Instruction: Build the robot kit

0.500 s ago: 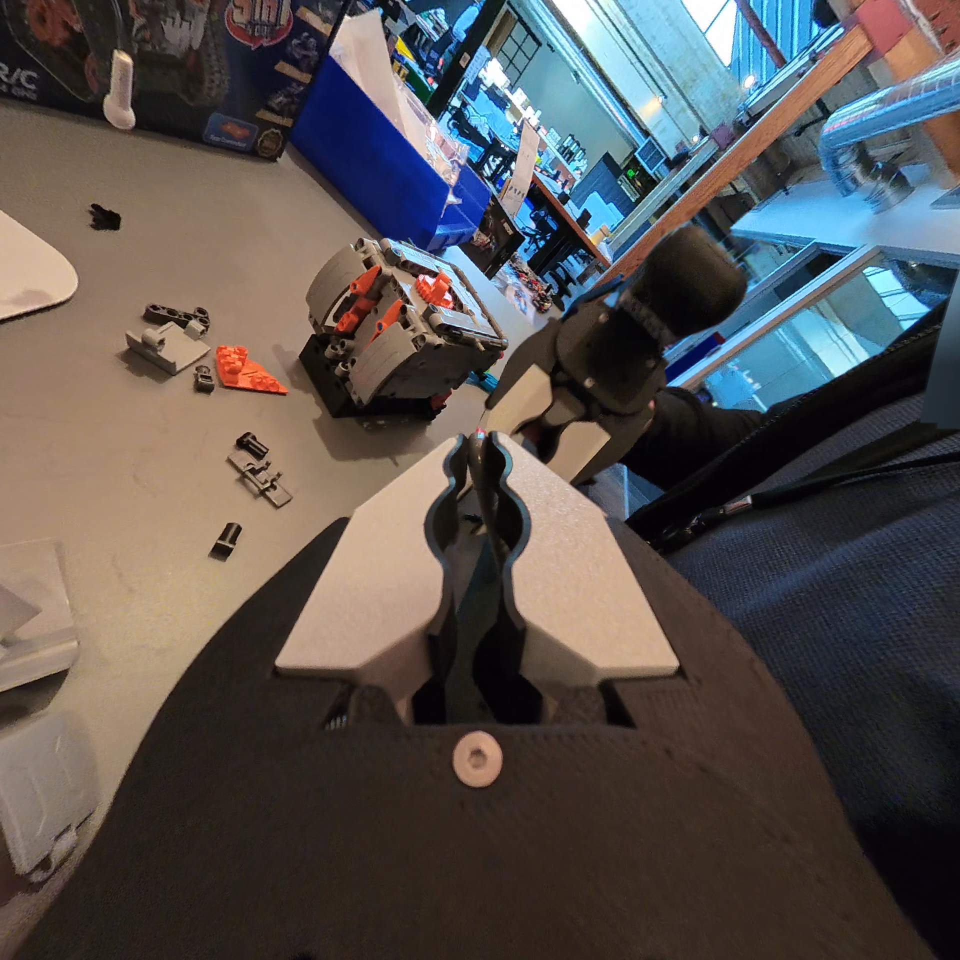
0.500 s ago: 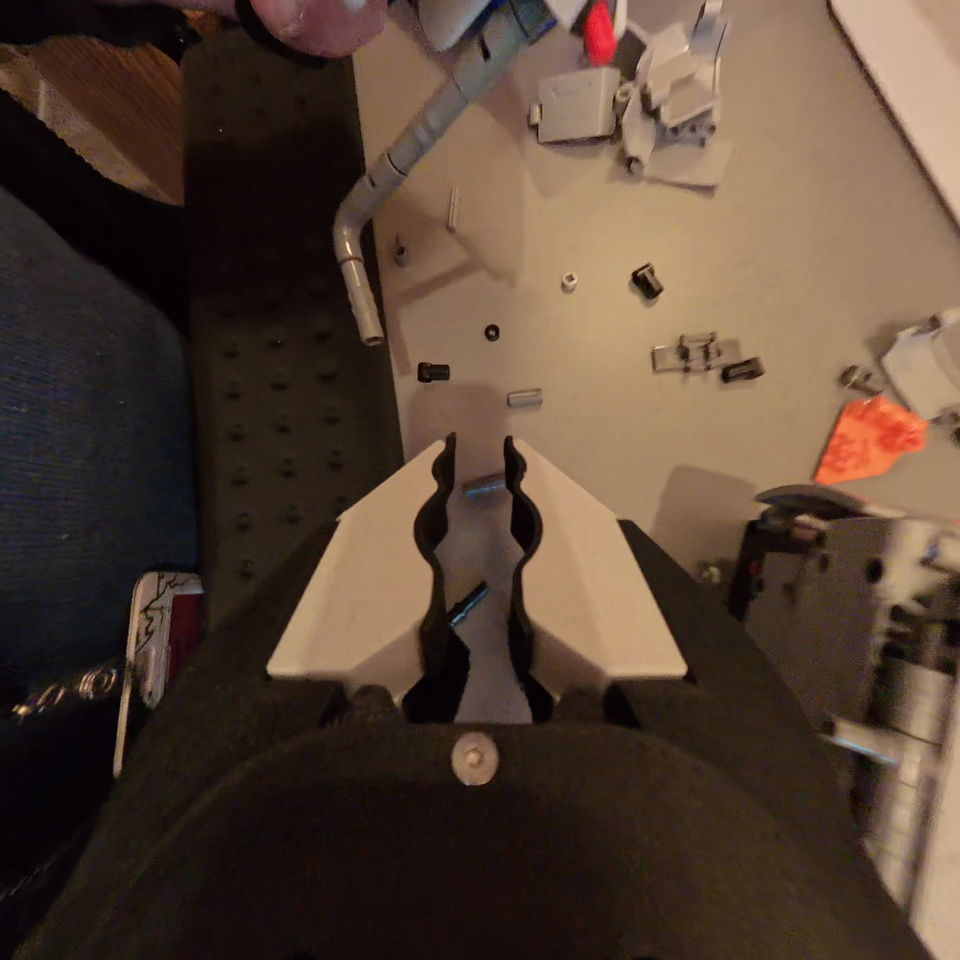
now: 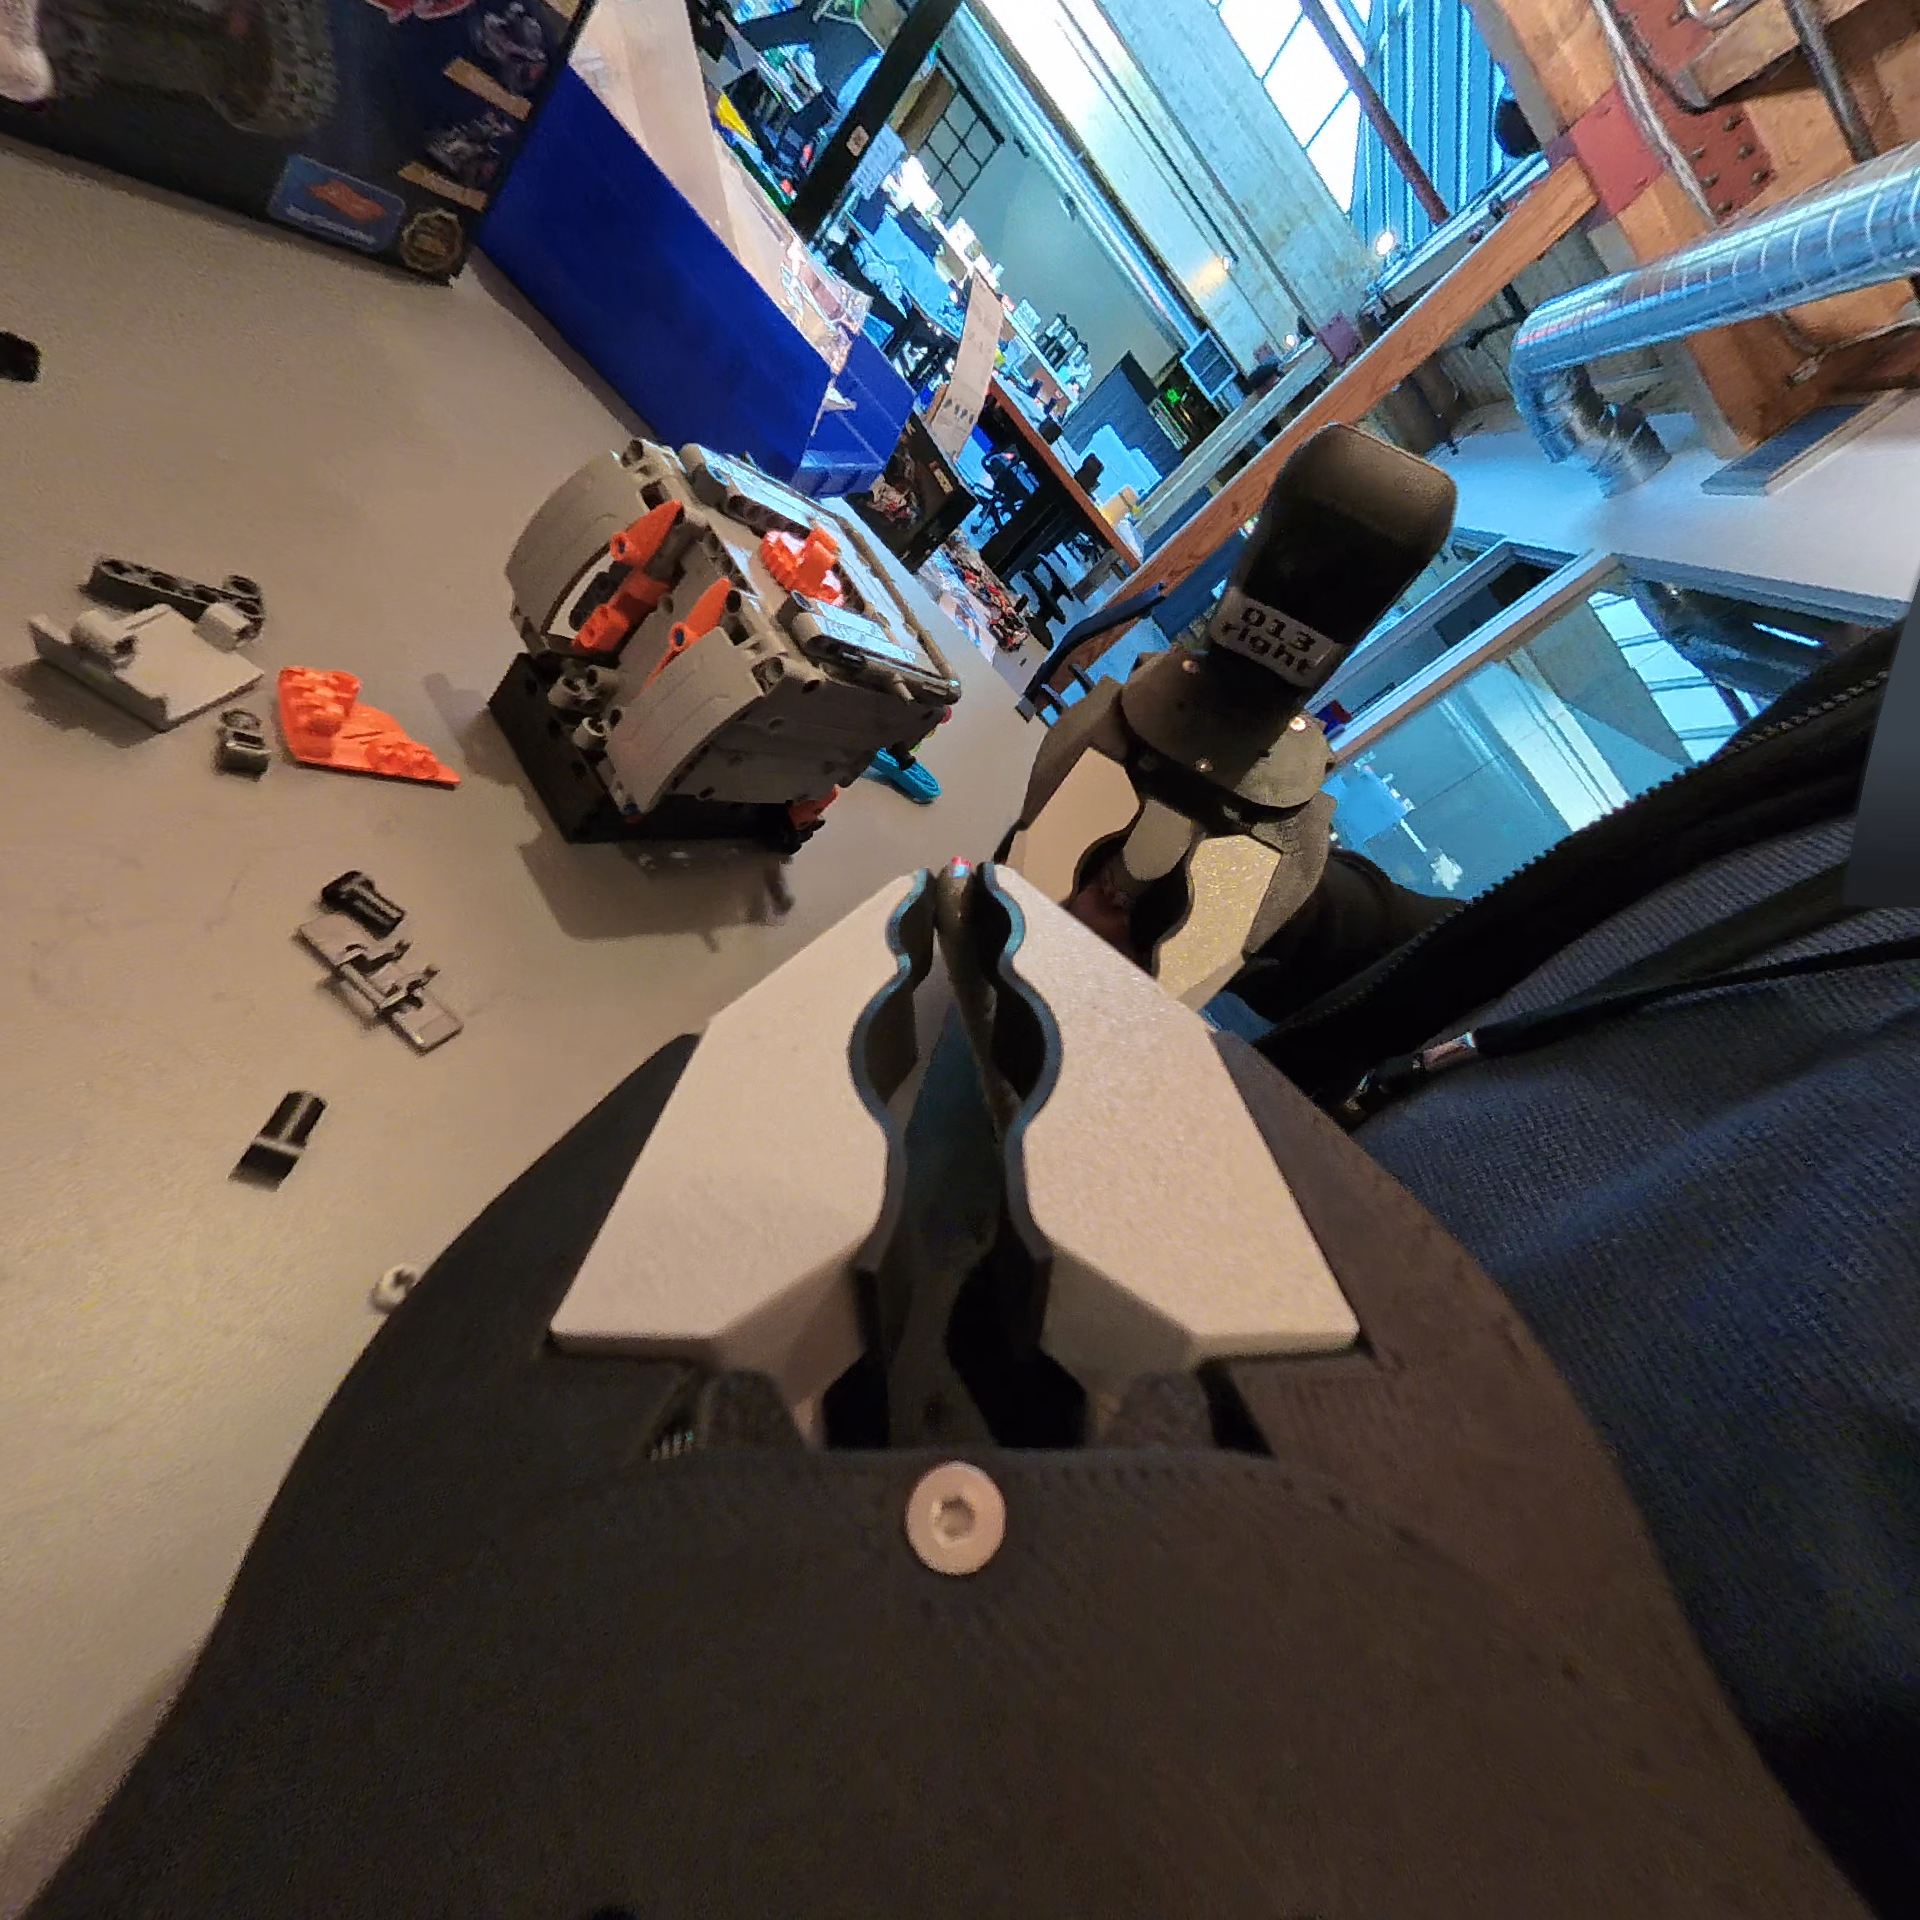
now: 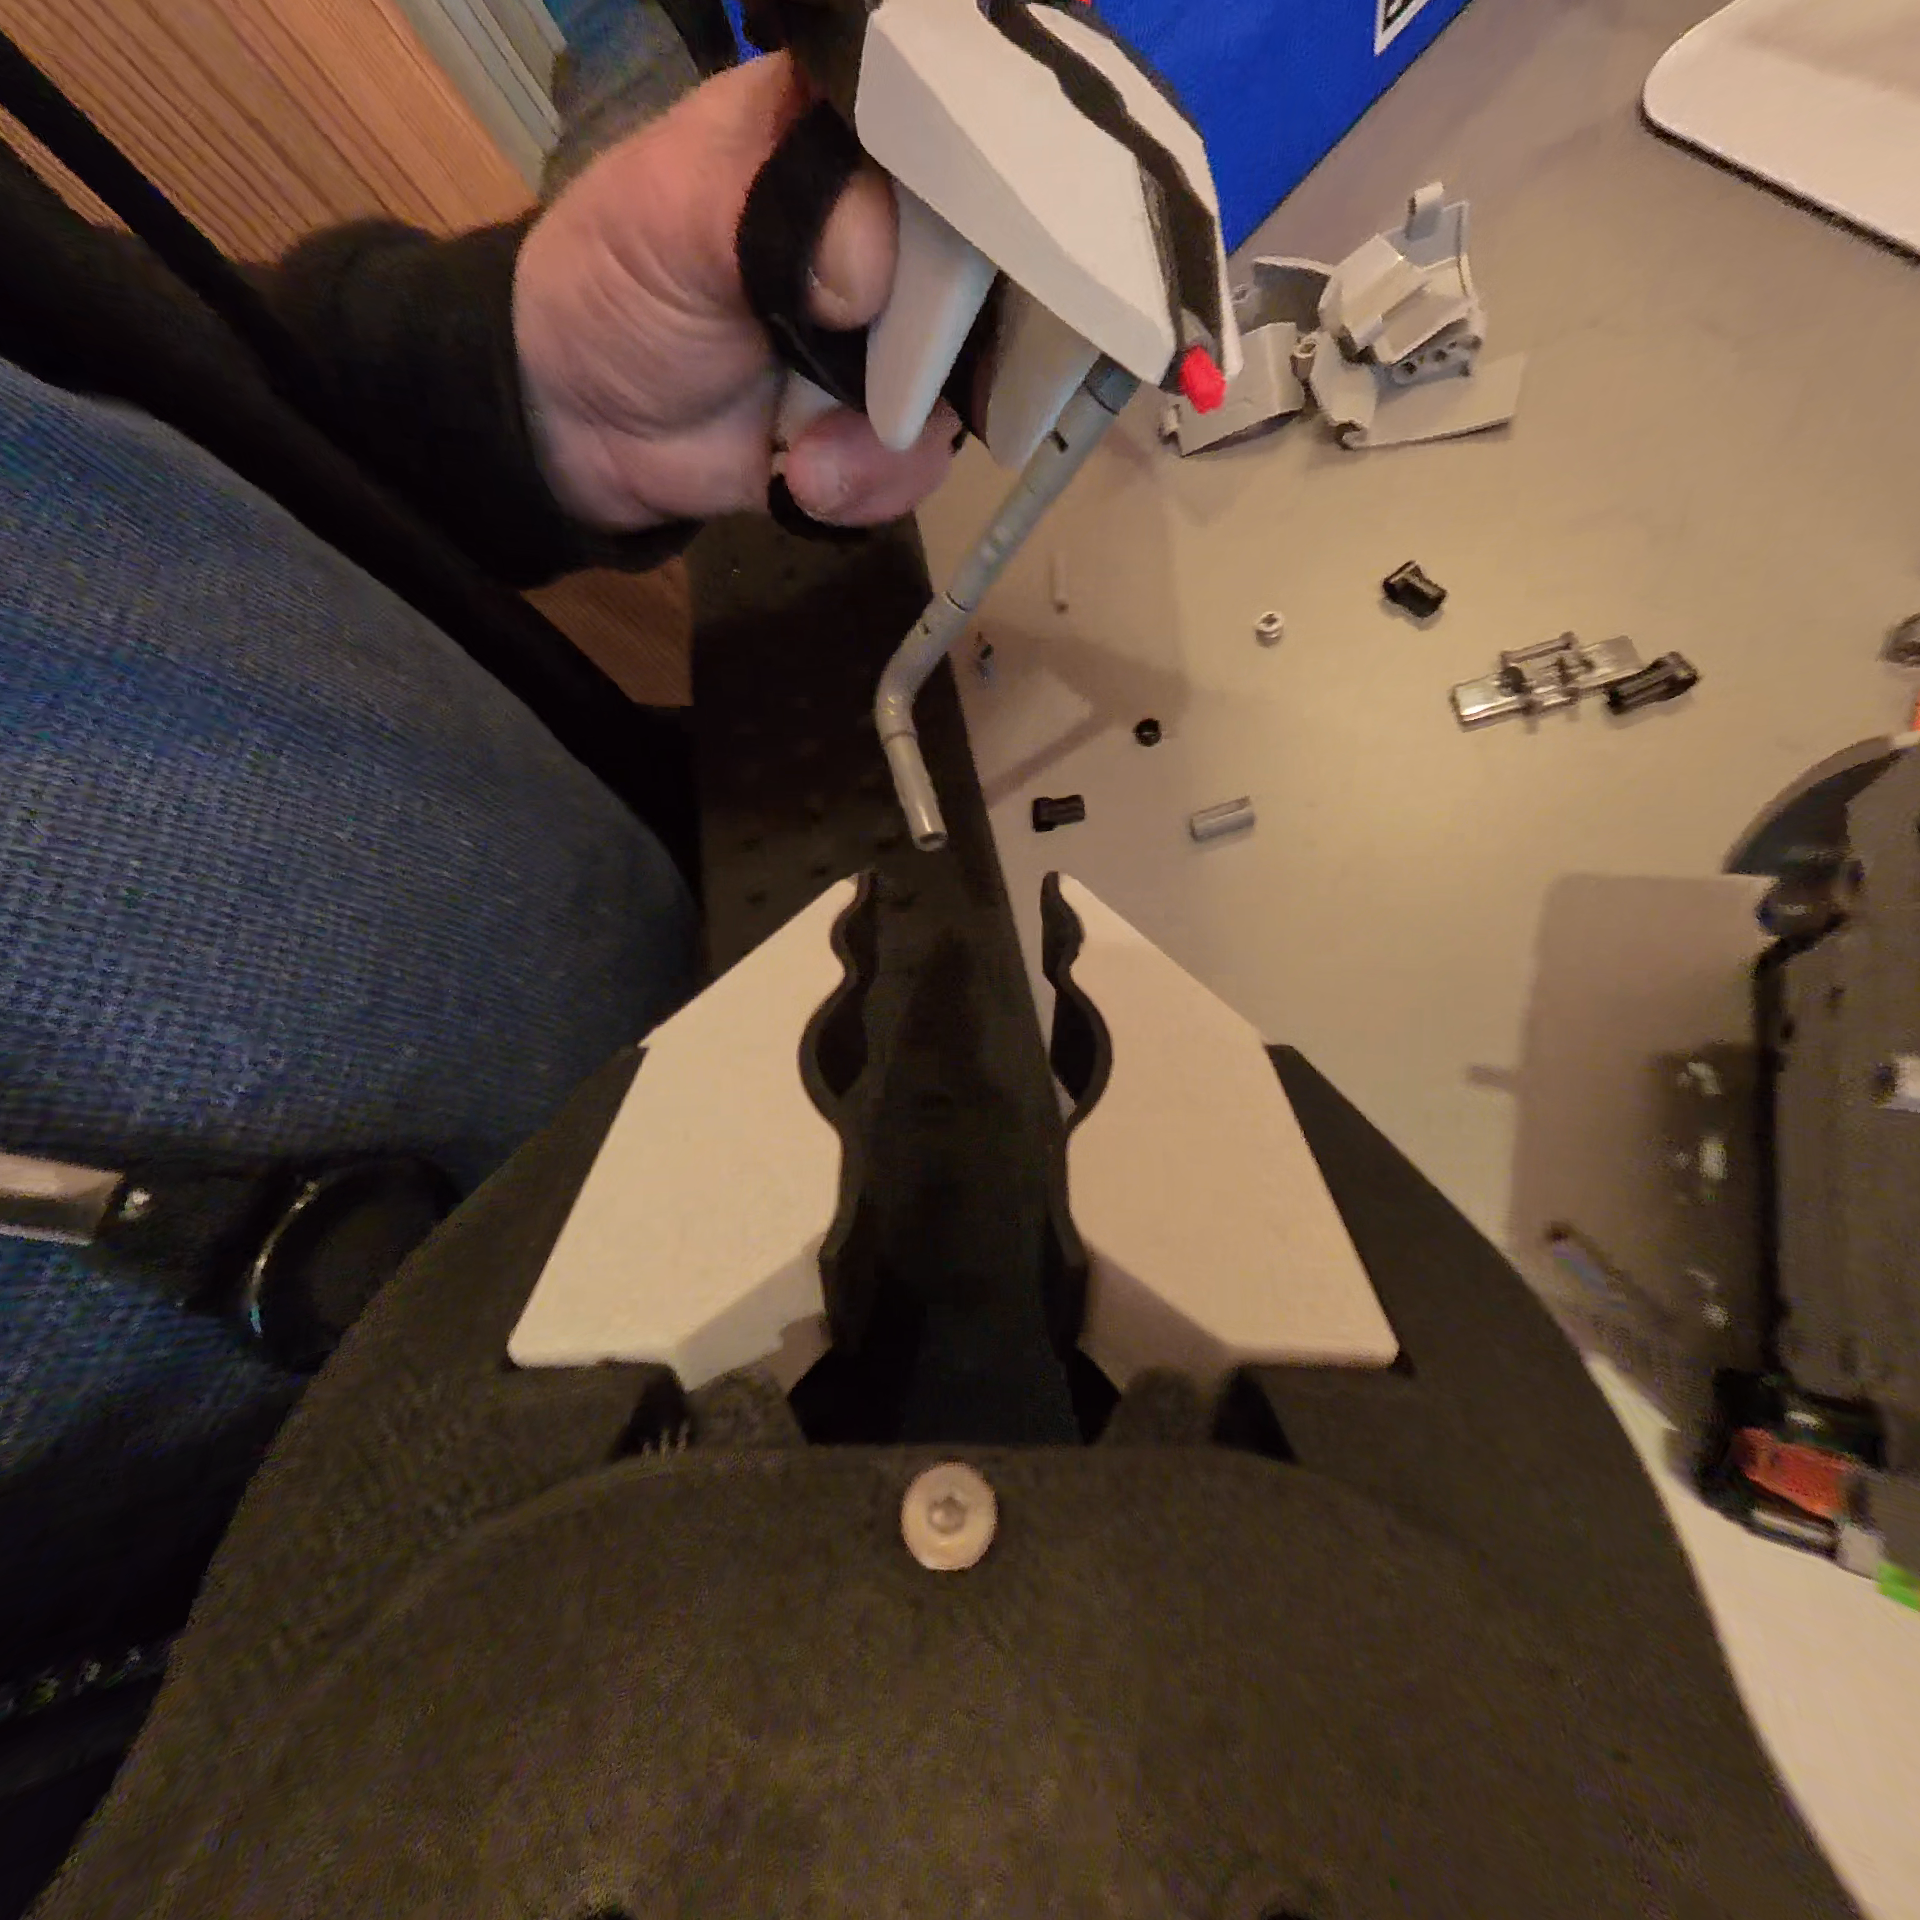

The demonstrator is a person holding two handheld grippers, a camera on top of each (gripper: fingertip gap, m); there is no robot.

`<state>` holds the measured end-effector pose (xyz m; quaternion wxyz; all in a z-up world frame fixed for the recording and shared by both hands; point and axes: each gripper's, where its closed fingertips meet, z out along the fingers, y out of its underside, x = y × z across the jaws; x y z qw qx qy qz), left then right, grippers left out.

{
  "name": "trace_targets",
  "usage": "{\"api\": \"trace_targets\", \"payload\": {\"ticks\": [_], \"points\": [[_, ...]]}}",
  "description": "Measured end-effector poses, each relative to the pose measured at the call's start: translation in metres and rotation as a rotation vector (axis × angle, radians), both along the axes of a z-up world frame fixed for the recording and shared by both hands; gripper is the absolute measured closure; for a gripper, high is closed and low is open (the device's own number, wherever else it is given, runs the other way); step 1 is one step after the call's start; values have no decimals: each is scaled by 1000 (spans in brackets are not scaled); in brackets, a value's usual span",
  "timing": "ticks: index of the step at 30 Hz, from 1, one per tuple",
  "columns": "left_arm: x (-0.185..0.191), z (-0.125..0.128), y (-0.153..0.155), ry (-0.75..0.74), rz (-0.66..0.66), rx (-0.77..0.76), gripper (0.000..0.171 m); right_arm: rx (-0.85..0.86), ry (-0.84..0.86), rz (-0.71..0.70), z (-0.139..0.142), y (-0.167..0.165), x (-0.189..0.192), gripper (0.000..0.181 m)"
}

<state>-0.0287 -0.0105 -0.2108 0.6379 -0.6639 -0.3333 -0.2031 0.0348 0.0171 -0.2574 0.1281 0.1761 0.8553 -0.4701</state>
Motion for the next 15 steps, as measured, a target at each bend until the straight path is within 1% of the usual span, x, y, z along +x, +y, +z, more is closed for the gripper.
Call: {"api": "trace_targets", "payload": {"ticks": [2, 4, 7, 9, 12, 15], "points": [[2, 2, 6, 6, -10, 8, 166, -30, -34, 3, 1, -3, 6, 153], [1, 3, 9, 16, -5, 11, 166, -46, -49, 8, 2, -5, 11, 162], [-2, 9, 11, 23, -3, 32, 166, -55, -71, -1, 1, -7, 12, 163], [-3, 10, 11, 30, -3, 29, 166, -70, -60, -9, 3, -8, 12, 170], [-3, 11, 9, 35, 8, 33, 166, -70, -73, -25, 2, -9, 9, 159], [0, 15, 7, 35, -3, 59, 166, -123, -120, -38, 7, -14, 7, 156]]}}
